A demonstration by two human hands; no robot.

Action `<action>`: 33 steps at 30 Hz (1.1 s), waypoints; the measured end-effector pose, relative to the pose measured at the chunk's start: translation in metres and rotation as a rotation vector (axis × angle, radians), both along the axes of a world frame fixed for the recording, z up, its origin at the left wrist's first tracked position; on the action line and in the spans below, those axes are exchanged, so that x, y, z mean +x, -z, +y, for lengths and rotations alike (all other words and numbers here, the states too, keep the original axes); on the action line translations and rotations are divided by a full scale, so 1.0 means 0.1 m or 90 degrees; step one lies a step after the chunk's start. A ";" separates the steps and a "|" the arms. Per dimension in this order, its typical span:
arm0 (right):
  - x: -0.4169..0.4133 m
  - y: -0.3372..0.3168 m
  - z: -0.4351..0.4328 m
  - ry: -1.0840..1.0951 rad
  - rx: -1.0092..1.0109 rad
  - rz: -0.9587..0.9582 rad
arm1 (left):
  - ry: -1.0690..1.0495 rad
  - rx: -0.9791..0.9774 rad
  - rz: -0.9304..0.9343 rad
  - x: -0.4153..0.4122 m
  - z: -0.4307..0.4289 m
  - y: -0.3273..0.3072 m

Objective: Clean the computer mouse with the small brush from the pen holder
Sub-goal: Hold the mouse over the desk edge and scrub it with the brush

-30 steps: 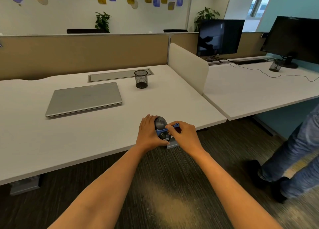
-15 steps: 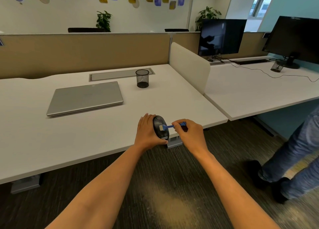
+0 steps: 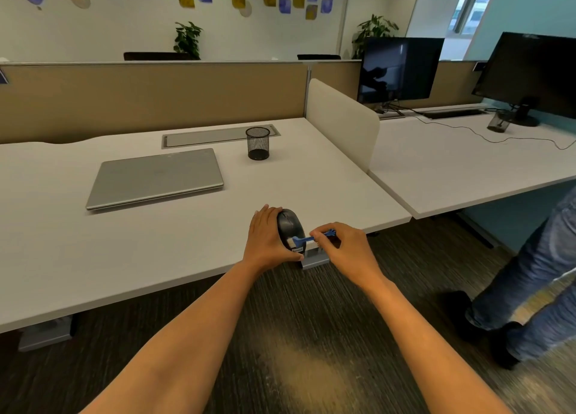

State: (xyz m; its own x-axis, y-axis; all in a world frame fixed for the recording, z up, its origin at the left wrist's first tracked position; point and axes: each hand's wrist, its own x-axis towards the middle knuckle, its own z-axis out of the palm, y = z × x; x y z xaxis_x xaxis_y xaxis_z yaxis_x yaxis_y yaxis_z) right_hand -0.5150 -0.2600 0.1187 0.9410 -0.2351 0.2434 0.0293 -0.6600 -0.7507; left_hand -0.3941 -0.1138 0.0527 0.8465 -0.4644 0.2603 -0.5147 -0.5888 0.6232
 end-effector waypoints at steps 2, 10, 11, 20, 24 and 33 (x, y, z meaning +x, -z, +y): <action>0.00 0.02 0.04 -0.039 -0.041 0.025 | 0.007 0.012 -0.010 -0.02 -0.02 -0.01; 0.00 -0.09 -0.06 -0.122 -0.171 0.094 | 0.018 0.031 0.000 -0.05 0.03 -0.01; 0.00 -0.11 -0.07 -0.124 -0.186 0.098 | 0.017 0.031 0.001 -0.06 0.03 -0.01; 0.00 -0.17 -0.13 -0.104 -0.125 0.052 | 0.016 0.030 0.004 -0.02 0.07 -0.02; 0.03 -0.11 -0.03 -0.121 -0.080 0.064 | 0.019 0.032 0.003 -0.03 0.05 -0.01; 0.03 -0.10 -0.19 -0.134 -0.169 0.116 | 0.019 0.020 0.015 -0.04 0.07 0.02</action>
